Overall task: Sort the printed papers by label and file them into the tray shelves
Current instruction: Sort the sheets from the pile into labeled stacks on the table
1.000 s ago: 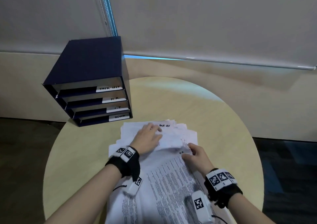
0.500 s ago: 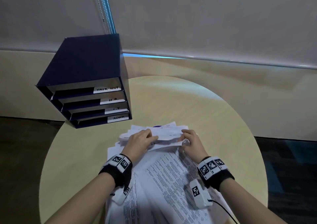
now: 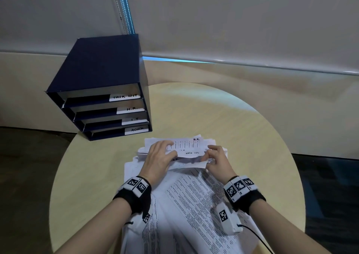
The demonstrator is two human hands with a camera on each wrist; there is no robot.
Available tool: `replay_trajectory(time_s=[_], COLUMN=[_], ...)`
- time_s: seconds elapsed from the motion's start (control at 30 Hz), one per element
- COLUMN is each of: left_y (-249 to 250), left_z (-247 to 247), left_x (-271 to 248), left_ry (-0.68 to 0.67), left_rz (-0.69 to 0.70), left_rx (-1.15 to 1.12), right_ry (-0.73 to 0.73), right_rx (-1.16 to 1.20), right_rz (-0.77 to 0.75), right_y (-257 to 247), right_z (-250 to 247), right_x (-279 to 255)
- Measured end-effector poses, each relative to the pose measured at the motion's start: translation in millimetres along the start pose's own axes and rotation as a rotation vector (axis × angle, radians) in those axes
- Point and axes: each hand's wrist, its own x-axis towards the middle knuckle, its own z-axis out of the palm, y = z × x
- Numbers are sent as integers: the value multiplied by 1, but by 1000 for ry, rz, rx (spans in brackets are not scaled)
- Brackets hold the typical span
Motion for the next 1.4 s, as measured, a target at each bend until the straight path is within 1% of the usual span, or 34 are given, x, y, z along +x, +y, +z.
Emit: replay_trajectory(time_s=[0.27, 0.33, 0.4, 0.43, 0.5, 0.57, 0.63, 0.7, 0.8, 0.87, 0.9, 0.97, 1.03, 1.1, 1.13, 1.17, 1.2, 1.27, 1.33, 1.37, 1.4], left_y=[-4, -7, -11, -12, -12, -11, -9, -10, -10, -10, -11, -10, -11, -10, -9, -8, -5, -2, -3, -4, -4], left_z=[-1, -4, -3, -3, -5, -8, -12, -17, -25, -28, -29, -28, -23, -18, -16, -14, -13, -14, -10, -8, -6], left_x=[-4, 4, 12, 15, 20, 26, 36, 49, 63, 68, 69, 73, 79, 87, 89, 91, 91, 86, 77, 73, 69], left_ry=[-43, -74, -131, -174, -235, -216, -187, -208, -319, -377, -381, -368, -402, -525, -584, -599, -568, -432, -316, -287, -278], left_rz=[-22, 1, 56, 60, 47, -12, -152, -262, -273, -260, -260, -314, -360, -378, -368, -343, -301, -155, 57, 132, 163], left_rx=[-92, -77, -52, -48, -67, -146, -259, -326, -326, -379, -422, -487, -425, -280, -196, -113, -38, 58, 88, 74, 48], right_ry=[-17, 2, 44, 41, -22, -77, -89, -90, -119, -145, -155, -189, -232, -254, -249, -233, -214, -188, -167, -161, -157], right_rx=[12, -93, -307, -377, -409, -373, -326, -309, -344, -380, -387, -393, -432, -497, -530, -556, -573, -585, -606, -620, -629], right_rz=[-46, -54, -51, -57, -85, -93, -72, -51, -43, -37, -34, -25, -19, -21, -25, -34, -51, -85, -109, -115, -125], right_y=[0, 1, -1, -2, -4, -8, -11, -12, -12, -13, -14, -16, -16, -16, -16, -16, -17, -16, -13, -10, -6], right_z=[0, 0, -1, -1, -2, -2, -1, 1, 1, 0, 0, -1, 2, 5, 7, 8, 8, 8, 9, 11, 13], right_x=[-5, -5, -6, -6, -4, 1, 6, 9, 11, 14, 15, 18, 20, 22, 21, 20, 18, 10, 2, -2, -5])
